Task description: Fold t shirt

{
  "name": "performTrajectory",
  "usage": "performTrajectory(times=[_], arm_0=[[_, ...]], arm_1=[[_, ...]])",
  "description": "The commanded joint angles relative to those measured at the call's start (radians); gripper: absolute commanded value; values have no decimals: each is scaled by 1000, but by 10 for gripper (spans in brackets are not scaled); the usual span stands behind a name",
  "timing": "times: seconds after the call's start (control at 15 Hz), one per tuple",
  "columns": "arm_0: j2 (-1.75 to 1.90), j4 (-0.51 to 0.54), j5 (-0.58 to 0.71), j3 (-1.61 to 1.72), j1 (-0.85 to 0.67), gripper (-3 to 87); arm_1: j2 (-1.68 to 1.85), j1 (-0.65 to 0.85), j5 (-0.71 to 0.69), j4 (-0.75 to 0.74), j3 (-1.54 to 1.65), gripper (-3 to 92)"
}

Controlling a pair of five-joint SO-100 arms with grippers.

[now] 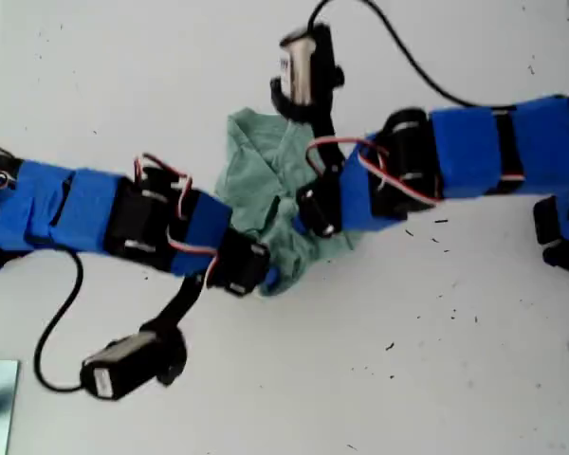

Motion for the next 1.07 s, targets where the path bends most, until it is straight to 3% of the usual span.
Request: performTrajectory(times=[0.0,0.13,0.2,0.27,0.33,0.53,0.67,0.8,0.93,1.0], arm_0=[[101,23,98,-3,-202,-1],[103,48,133,-2,-293,-1],[114,75,123,0,-327,1],[146,106,110,2,-364,98],[219,115,110,23,-413,255],[526,106,104,166,-670,283],[684,84,155,354,-808,287],[894,-67,167,684,-807,275],[1147,-241,146,1005,-723,248],[1266,-299,117,1164,-669,226]], arm_1=[[91,172,-118,-61,26,-8],[95,227,-153,-133,83,43],[114,236,-153,-170,117,212],[141,255,-175,-196,141,282],[206,295,-176,-196,176,221],[699,538,-212,-408,555,163],[1045,667,-179,-416,859,163],[1267,629,-149,-370,1065,155],[1480,577,-127,-270,1227,133],[1588,557,-120,-199,1312,167]])
